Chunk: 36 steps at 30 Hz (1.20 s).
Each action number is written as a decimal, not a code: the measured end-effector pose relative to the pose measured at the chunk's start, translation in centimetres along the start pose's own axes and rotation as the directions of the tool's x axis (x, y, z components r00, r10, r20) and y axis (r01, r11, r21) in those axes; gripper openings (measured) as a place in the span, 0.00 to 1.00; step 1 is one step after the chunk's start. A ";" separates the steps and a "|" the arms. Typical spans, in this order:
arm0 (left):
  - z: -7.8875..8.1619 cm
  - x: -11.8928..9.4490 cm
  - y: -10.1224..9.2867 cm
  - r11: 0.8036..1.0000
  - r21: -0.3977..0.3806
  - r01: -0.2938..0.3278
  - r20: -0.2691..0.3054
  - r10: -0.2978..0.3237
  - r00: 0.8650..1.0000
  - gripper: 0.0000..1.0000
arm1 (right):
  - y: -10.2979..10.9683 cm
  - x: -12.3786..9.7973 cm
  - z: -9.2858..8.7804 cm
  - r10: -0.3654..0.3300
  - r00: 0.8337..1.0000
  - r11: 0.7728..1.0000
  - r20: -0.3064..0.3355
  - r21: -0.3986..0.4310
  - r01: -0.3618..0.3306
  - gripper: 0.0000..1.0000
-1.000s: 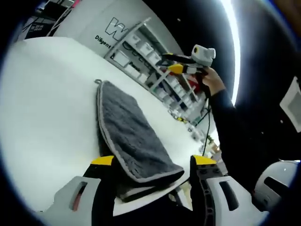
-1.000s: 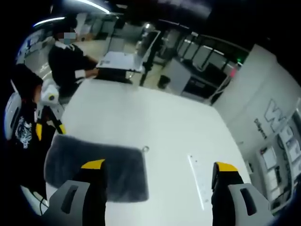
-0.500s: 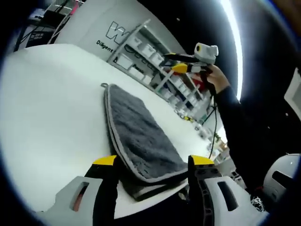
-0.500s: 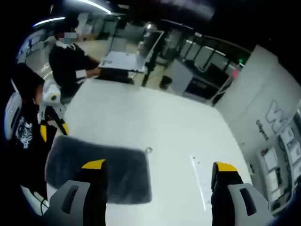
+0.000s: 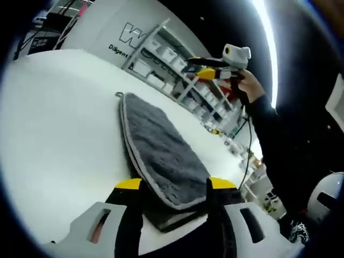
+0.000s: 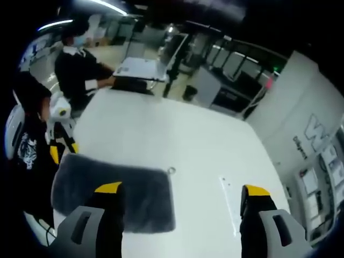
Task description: Open the folded towel by lifting each exposed corner and separating the folded layers until the towel lies flat within the target outline without major curled edges
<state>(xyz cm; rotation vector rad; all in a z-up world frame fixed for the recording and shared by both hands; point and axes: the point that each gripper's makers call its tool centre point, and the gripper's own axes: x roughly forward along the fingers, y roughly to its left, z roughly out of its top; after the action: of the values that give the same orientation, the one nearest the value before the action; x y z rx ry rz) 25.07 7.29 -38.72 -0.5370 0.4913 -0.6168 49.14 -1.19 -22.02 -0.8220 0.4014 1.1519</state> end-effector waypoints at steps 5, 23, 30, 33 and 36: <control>0.2 0.1 0.5 0.994 0.103 -0.049 0.024 0.046 0.999 0.24 | 0.5 0.9 -0.2 0.015 1.000 1.000 -0.015 -0.008 -0.015 0.86; 0.8 0.6 -0.8 0.995 0.096 0.006 0.034 -0.009 0.999 0.04 | 1.5 4.0 0.0 0.069 0.996 0.997 -0.054 -0.031 -0.071 0.77; 1.3 1.0 -1.1 0.994 0.109 0.023 0.034 -0.027 0.999 0.04 | 0.5 6.4 -0.2 0.106 0.992 0.994 -0.070 -0.031 -0.108 0.63; 1.4 1.0 -1.3 0.992 0.119 0.034 0.034 -0.038 0.999 0.03 | 0.7 7.6 -0.8 0.124 0.987 0.991 -0.100 -0.039 -0.128 0.60; 1.6 1.1 -1.6 0.991 0.127 0.041 0.033 -0.046 0.998 0.03 | 1.3 8.1 -0.8 0.158 0.980 0.986 -0.121 -0.040 -0.164 0.51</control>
<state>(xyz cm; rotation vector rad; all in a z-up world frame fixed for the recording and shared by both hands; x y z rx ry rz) 26.15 5.96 -36.88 -0.4385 0.4040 -0.6740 51.14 3.64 -28.36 -0.9170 0.5461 1.2711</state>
